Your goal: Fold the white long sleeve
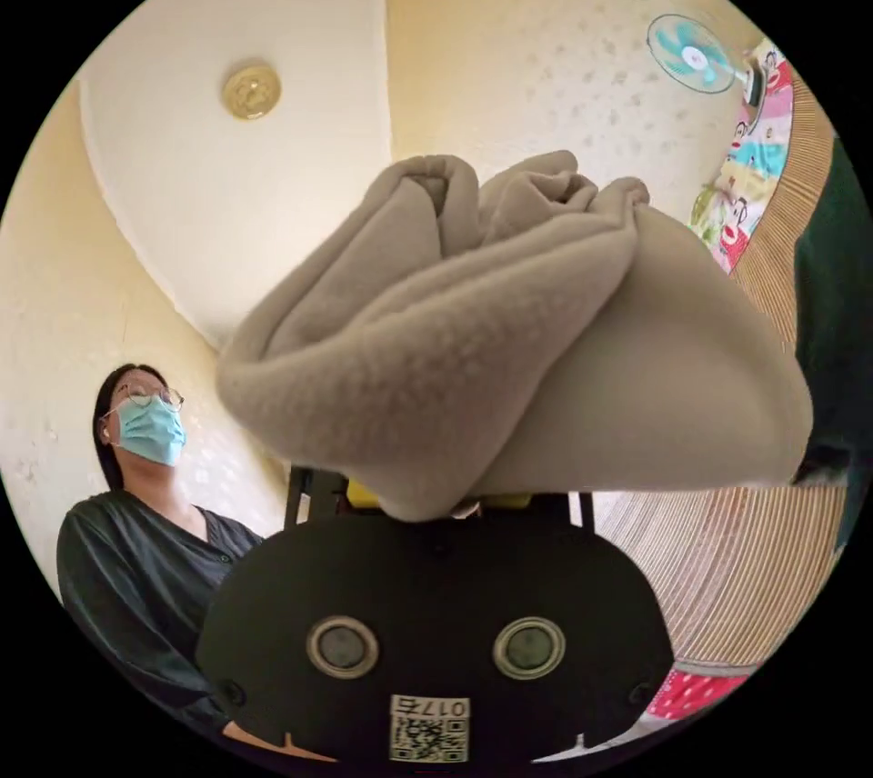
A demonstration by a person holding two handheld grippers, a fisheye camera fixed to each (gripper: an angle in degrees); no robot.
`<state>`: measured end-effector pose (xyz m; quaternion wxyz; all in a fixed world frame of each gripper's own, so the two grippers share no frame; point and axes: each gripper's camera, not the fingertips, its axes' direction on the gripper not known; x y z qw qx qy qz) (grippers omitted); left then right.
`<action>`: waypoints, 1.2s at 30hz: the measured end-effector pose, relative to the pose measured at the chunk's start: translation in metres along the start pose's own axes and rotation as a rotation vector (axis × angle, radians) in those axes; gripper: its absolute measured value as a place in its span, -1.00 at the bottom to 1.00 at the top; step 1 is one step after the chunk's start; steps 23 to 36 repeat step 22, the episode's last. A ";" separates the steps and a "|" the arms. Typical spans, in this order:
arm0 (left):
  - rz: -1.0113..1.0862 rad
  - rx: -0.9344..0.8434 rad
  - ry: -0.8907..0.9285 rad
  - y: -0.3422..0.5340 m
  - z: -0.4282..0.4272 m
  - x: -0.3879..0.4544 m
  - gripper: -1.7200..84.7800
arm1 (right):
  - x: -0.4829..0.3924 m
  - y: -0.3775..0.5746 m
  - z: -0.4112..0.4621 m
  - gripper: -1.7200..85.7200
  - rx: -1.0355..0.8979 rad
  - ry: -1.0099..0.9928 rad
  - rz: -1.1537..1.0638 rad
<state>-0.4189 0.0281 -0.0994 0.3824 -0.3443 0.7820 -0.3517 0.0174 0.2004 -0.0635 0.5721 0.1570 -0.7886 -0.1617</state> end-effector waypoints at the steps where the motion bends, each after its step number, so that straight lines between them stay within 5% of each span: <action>1: -0.015 -0.020 -0.036 0.004 0.001 -0.003 -0.67 | 0.005 -0.012 -0.005 -0.57 0.025 0.034 0.022; 8: -0.246 0.025 -0.059 0.035 0.002 -0.037 -0.67 | 0.094 -0.015 -0.107 -0.64 0.154 0.648 0.382; 15: -0.432 0.153 -0.456 0.039 -0.072 -0.090 -0.65 | 0.048 0.118 -0.104 -0.79 -0.143 0.967 0.223; 22: -0.510 0.087 -1.009 -0.039 -0.170 -0.216 -0.60 | -0.046 0.139 -0.057 -0.93 -0.202 0.928 -0.174; 36: -0.510 0.087 -1.009 -0.039 -0.170 -0.216 -0.60 | -0.046 0.139 -0.057 -0.93 -0.202 0.928 -0.174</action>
